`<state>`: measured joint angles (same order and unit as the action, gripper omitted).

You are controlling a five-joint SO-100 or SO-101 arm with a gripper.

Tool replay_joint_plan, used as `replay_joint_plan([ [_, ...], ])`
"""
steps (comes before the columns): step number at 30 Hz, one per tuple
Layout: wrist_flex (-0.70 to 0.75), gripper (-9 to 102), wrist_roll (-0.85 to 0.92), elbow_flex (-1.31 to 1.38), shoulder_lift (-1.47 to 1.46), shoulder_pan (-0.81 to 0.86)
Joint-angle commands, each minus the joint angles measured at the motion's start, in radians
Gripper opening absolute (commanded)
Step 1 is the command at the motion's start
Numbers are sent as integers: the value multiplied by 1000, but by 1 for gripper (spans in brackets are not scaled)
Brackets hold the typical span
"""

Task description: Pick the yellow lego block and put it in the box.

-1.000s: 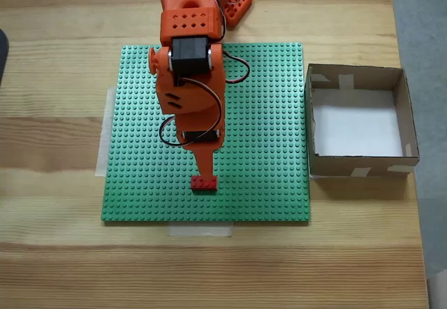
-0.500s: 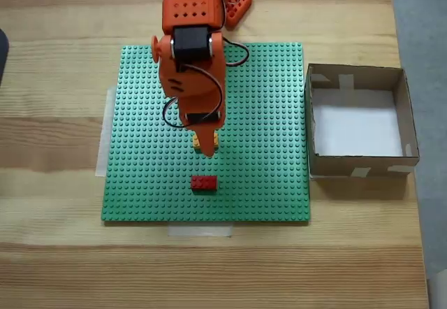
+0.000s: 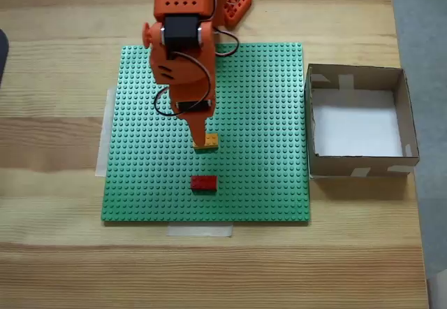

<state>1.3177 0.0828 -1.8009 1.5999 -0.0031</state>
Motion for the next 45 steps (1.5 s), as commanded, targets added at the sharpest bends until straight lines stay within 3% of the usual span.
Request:
replay_joint_plan([
  [1, -34, 30, 26, -14, 48, 6],
  [16, -204, 29, 84, -146, 34, 5],
  [45, -322, 25, 29, -141, -46, -32],
])
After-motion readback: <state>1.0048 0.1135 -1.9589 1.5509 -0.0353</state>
